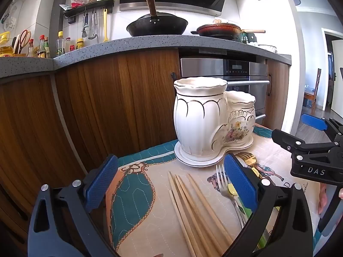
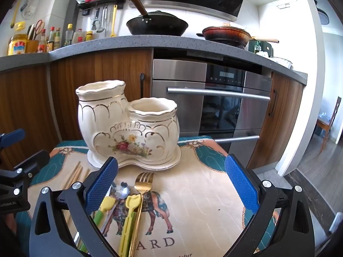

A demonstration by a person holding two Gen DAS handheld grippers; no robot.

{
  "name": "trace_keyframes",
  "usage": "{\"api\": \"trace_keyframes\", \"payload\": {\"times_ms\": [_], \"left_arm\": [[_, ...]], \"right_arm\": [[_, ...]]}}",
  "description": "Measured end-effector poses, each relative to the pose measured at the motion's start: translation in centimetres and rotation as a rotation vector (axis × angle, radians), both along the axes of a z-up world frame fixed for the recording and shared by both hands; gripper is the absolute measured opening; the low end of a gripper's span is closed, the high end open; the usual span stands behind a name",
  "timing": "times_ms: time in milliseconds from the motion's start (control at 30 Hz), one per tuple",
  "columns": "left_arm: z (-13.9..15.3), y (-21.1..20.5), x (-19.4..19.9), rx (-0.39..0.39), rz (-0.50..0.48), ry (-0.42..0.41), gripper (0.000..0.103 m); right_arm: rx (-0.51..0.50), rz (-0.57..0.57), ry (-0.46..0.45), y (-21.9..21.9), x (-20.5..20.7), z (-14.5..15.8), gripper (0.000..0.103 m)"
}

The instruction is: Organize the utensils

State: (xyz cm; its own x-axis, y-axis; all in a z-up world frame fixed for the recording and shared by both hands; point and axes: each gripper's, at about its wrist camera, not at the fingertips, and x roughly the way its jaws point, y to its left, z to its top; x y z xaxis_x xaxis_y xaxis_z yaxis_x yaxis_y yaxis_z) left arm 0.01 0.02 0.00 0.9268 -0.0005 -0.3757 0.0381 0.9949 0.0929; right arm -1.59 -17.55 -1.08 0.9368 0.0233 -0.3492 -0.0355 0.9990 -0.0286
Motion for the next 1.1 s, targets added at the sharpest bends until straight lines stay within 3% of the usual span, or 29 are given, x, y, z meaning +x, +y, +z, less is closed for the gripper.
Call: {"api": "trace_keyframes", "payload": {"times_ms": [1100], "left_arm": [[0.0,0.0,0.0,-0.004,-0.001,0.008,0.098]], "right_arm": [[0.003,0.000,0.007,-0.1,0.5,-0.1,0.099]]}}
